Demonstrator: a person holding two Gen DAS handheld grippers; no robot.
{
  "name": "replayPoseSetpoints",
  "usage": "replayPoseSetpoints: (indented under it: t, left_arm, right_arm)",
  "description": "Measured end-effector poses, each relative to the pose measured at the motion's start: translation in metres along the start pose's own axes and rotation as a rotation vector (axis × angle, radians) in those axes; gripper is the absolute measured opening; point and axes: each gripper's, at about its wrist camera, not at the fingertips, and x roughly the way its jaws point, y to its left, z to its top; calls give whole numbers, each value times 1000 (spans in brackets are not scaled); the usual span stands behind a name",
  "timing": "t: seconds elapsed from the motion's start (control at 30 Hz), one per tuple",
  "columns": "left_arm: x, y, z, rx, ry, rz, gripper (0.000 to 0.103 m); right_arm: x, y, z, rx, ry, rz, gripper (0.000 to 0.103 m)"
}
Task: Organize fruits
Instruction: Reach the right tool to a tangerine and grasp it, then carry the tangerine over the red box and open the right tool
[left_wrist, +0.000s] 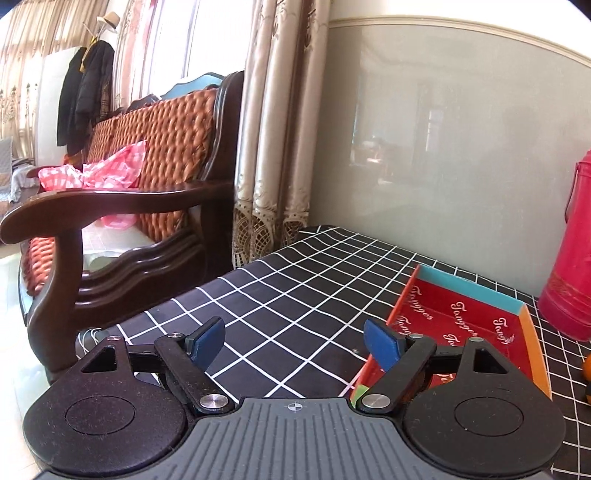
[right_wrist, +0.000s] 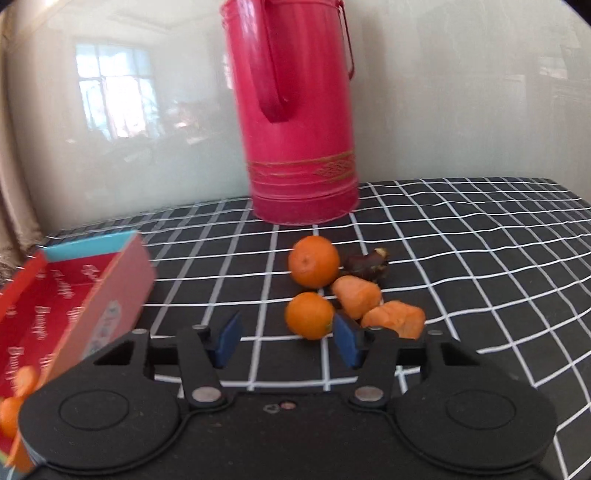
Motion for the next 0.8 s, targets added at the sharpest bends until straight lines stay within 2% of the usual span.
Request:
replayPoseSetpoints:
  t: [0.07, 0.13, 0.23, 0.5, 0.6, 0.8]
  left_arm:
    - [1, 1, 0, 1, -4, 6, 82]
    - [1, 0, -1, -2, -3, 9, 83]
    - [3, 0, -1, -5, 8, 9, 83]
    - [5, 5, -1, -23, 17, 29, 84]
    - [8, 10, 0, -44, 28, 43, 85]
    - [6, 15, -1, -64, 16, 75, 88]
  right_arm:
    - [8, -1, 0, 0, 23, -9, 44]
    - [15, -5, -1, 18, 49, -3, 32]
    - [17, -4, -2, 10, 39, -15, 26]
    - [8, -2, -3, 9, 5, 11, 24]
    - [-7, 4, -4, -1, -34, 70, 24]
    - [-38, 25, -5, -40, -102, 301, 24]
